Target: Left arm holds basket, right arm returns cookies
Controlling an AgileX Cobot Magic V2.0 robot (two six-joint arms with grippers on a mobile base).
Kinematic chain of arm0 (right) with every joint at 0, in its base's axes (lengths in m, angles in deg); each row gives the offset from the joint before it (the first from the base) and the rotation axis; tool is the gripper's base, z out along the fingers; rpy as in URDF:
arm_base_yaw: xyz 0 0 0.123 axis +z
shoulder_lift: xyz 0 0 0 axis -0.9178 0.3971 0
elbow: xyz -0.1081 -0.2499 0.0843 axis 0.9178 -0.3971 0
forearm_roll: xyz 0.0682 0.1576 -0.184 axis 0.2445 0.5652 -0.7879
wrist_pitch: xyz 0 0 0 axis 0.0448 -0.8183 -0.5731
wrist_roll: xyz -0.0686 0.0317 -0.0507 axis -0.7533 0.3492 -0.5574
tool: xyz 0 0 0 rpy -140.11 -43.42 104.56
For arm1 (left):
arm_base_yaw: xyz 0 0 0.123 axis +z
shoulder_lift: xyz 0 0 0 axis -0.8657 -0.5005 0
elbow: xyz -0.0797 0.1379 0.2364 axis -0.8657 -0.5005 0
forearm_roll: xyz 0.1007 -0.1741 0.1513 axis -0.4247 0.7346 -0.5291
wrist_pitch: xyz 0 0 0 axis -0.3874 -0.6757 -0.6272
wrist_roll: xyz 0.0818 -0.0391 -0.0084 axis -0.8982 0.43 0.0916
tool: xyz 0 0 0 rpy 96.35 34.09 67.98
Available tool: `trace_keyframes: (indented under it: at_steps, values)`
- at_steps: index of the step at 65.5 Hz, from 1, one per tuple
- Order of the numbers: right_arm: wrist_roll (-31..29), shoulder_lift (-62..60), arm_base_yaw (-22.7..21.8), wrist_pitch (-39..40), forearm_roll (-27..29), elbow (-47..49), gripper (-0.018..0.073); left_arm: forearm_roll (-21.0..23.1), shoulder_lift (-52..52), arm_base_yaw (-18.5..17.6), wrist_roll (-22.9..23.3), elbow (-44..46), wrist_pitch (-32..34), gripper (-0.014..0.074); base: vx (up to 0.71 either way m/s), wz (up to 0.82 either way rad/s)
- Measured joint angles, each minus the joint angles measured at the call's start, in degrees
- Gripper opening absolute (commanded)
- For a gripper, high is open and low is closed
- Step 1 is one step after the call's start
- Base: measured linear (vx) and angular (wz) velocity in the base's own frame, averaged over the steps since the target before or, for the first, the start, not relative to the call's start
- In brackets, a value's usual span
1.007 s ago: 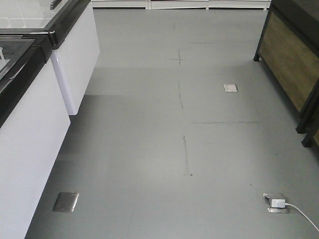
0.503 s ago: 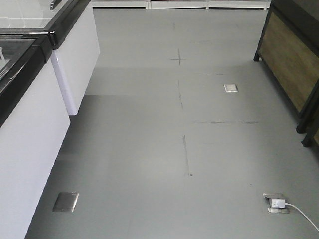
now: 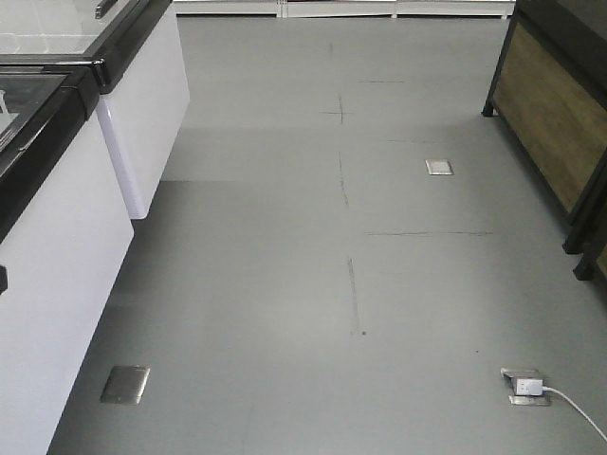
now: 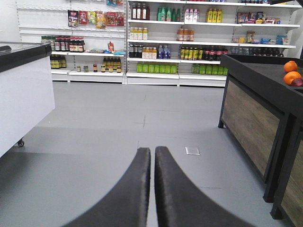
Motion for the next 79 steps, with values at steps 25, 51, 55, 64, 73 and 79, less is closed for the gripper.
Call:
trace_keyframes:
  at_steps: [25, 51, 55, 64, 73, 79]
  values:
    - [0.0, 0.0, 0.0, 0.0, 0.0, 0.0, -0.001, 16.06, -12.35, 15.71, -2.39, 16.25, -6.22, 0.047, 0.0, 0.0]
    - [0.0, 0.0, 0.0, 0.0, 0.0, 0.0, -0.001, 40.11, -20.38, 45.71, -5.68, 33.65, -18.54, 0.0472, 0.0, 0.0]
    - [0.0, 0.0, 0.0, 0.0, 0.0, 0.0, -0.001, 42.62, -21.28, 49.82, -5.8, 35.39, -19.32, 0.0472, 0.0, 0.0]
    - [0.0, 0.0, 0.0, 0.0, 0.0, 0.0, -0.001, 44.6, -22.79, 58.13, -6.07, 39.58, -19.68, 0.0472, 0.0, 0.0]
    - [0.0, 0.0, 0.0, 0.0, 0.0, 0.0, -0.001, 45.73, -26.05, 62.63, -6.07, 42.37, -19.9, 0.0472, 0.0, 0.0]
    - [0.0, 0.0, 0.0, 0.0, 0.0, 0.0, -0.001, 49.49, -28.82, 64.09, -6.19, 42.54, -20.09, 0.0472, 0.0, 0.0]
